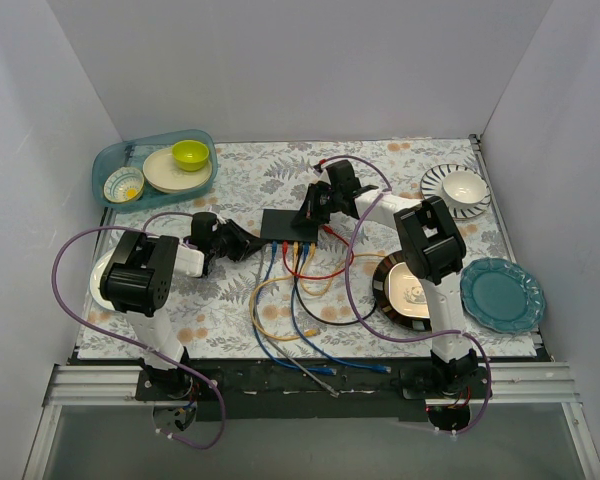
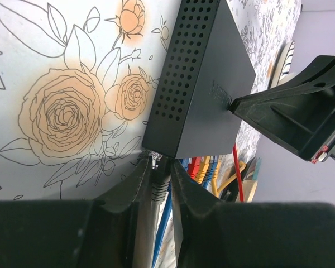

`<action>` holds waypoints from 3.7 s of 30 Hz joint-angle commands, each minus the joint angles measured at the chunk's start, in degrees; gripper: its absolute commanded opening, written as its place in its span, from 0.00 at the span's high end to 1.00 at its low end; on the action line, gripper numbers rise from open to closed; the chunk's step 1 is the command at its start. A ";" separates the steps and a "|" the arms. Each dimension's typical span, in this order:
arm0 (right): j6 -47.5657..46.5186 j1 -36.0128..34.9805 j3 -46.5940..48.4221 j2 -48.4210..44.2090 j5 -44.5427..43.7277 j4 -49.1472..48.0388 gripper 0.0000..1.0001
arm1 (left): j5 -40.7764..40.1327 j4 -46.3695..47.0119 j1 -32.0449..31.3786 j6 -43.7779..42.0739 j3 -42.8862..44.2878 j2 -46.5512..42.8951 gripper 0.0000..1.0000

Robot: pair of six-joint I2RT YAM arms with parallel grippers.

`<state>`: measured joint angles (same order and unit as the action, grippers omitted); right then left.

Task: Pull the plug from the switch port

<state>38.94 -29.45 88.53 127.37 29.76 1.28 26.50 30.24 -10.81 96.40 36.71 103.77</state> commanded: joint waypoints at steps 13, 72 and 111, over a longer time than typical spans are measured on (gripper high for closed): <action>-1.15 0.01 1.29 0.61 -3.48 1.63 0.99 | 3.55 -3.17 -0.09 -0.07 -3.84 -3.04 1.00; -0.53 -0.26 9.71 2.26 -11.39 4.24 0.99 | 7.07 -22.33 -0.09 -9.56 -2.00 -9.29 1.00; -5.96 3.09 -18.92 -19.62 -2.24 -6.06 0.91 | 16.30 -6.50 -6.86 -0.68 17.34 11.46 1.00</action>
<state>36.36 -25.17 70.08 105.38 23.59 -9.78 41.41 22.26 -17.67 95.00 51.90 114.85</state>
